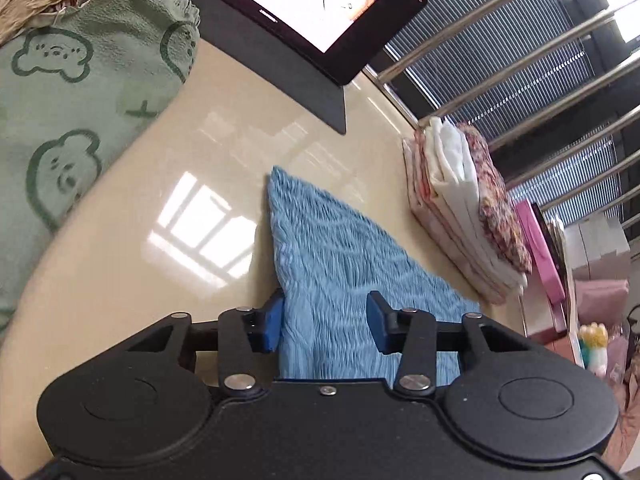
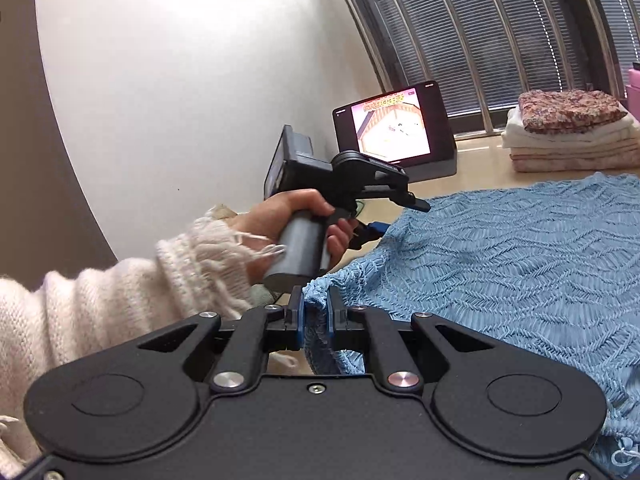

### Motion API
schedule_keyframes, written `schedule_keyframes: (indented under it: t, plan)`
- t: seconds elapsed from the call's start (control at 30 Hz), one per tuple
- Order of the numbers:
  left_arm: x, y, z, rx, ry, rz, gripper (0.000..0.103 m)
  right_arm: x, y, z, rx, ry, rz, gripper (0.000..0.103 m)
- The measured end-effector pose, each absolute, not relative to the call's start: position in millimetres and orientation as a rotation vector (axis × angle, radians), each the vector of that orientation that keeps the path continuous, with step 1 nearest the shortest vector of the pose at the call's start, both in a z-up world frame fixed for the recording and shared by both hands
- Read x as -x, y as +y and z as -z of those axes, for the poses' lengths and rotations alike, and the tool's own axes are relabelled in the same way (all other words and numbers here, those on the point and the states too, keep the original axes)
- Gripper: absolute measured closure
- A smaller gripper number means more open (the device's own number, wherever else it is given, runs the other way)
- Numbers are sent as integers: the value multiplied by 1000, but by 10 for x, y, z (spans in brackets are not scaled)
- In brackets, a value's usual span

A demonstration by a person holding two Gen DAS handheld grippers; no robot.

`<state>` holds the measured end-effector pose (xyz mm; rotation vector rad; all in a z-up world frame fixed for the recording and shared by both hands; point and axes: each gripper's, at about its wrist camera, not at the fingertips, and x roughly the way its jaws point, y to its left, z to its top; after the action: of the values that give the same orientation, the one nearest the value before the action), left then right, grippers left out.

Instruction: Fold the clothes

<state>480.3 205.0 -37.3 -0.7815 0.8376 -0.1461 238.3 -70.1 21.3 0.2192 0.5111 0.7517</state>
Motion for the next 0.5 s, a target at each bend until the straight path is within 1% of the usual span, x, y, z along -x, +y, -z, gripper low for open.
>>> schedule_keyframes:
  t: [0.1,0.17,0.23,0.5]
  plan:
    - [-4880,2054,385,773,826,138,69,-2378,-704,-218,-221,507,-754,93]
    - [-4912,2046,398,762,820,133,79,-2377,-706,-217,-222,505,-754,93]
    - [-4927,2044,419,760,816,131,83,-2373,-712,-209,-226,509,-753,93]
    - [-4966,2072,455,799,808,118,85,-2343,-688,-206,-226,510,-752,93]
